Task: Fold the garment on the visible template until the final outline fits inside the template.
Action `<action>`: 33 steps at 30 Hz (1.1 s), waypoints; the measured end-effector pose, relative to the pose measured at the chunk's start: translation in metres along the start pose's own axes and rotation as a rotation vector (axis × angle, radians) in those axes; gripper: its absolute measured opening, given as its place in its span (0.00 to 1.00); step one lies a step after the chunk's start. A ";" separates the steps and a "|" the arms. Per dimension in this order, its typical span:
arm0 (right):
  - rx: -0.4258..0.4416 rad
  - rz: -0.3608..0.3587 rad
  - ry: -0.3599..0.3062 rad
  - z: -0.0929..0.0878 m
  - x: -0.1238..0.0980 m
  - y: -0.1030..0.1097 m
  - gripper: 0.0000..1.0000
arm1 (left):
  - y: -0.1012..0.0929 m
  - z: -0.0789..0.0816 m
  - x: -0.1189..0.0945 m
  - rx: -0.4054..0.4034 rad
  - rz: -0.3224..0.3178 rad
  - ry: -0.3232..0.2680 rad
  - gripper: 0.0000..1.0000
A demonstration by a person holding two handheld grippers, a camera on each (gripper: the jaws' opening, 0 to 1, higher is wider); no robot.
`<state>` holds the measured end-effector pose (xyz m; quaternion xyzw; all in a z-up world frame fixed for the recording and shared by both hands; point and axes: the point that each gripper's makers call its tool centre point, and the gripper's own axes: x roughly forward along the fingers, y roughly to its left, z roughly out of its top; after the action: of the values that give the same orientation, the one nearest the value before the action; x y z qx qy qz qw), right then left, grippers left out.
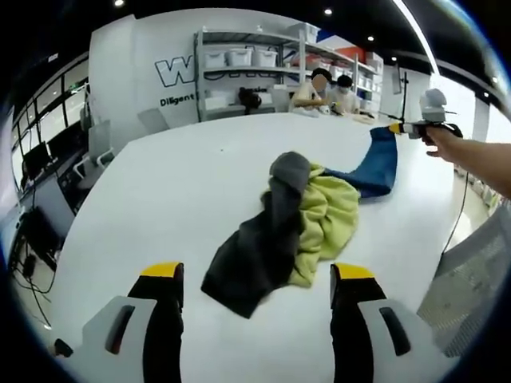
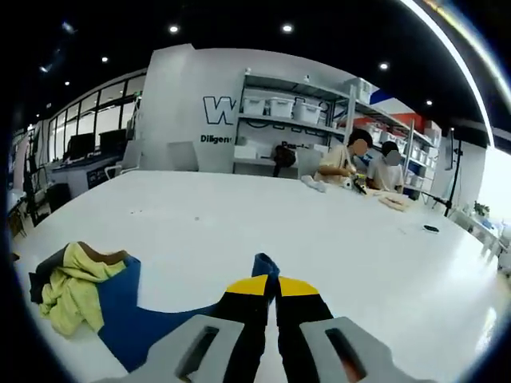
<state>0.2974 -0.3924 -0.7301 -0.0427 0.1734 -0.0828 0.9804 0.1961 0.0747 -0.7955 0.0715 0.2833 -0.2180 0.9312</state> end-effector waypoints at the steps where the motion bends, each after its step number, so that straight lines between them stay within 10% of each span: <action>1: -0.002 -0.005 -0.002 0.001 0.001 -0.003 0.00 | 0.000 0.000 0.000 -0.002 0.000 0.000 0.70; 24: 0.070 -0.177 -0.039 -0.003 0.006 -0.062 0.00 | 0.006 -0.003 0.001 -0.009 0.021 0.009 0.68; 33: 0.120 -0.264 0.066 -0.034 0.000 -0.080 0.00 | 0.006 -0.003 0.001 -0.006 0.020 0.010 0.68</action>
<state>0.2740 -0.4732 -0.7532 -0.0038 0.1934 -0.2224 0.9556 0.1985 0.0805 -0.7988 0.0725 0.2877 -0.2074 0.9322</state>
